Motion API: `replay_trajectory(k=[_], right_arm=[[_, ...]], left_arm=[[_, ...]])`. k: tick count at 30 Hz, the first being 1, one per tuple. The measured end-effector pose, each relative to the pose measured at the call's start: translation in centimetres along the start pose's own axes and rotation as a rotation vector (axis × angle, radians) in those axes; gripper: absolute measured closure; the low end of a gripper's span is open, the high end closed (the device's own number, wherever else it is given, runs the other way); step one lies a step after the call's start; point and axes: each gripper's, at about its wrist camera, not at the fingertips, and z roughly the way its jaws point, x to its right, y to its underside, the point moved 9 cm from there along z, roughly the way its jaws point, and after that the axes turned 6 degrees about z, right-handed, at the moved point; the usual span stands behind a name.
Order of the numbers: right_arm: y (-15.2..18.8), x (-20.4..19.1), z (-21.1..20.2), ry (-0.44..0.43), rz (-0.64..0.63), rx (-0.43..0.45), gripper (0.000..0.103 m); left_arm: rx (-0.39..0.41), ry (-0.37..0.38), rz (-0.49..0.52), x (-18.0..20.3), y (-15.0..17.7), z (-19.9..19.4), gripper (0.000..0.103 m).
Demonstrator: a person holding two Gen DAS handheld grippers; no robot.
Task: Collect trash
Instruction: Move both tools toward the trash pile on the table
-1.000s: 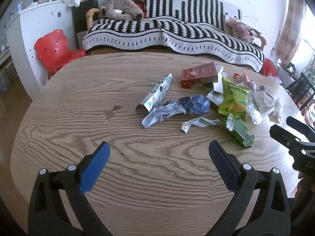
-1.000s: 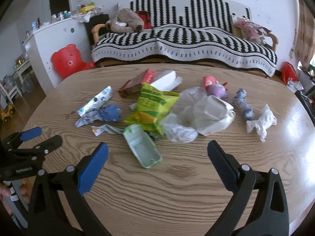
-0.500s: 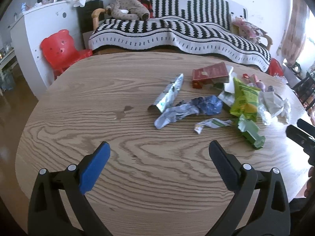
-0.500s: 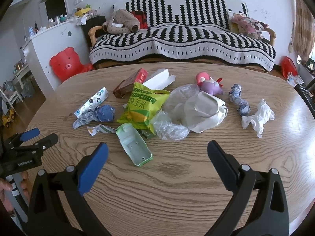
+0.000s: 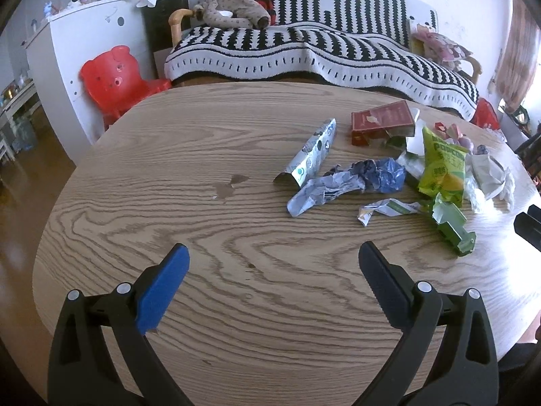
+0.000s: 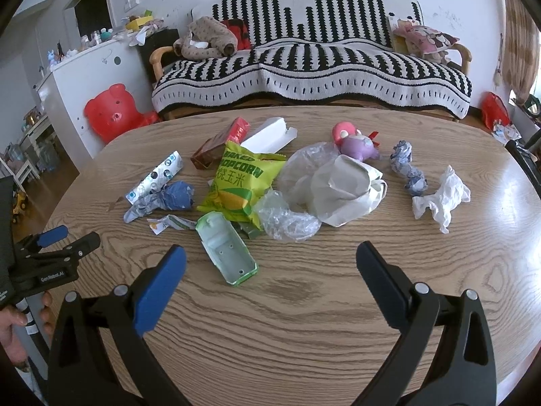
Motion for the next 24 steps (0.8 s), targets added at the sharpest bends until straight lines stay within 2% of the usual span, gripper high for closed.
replay_trajectory(k=[24], right_arm=[[0.35,0.45,0.45,0.016,-0.011,-0.019,0.006]], left_arm=[[-0.003,-0.011,0.027,0.17,0.16,0.21,0.005]])
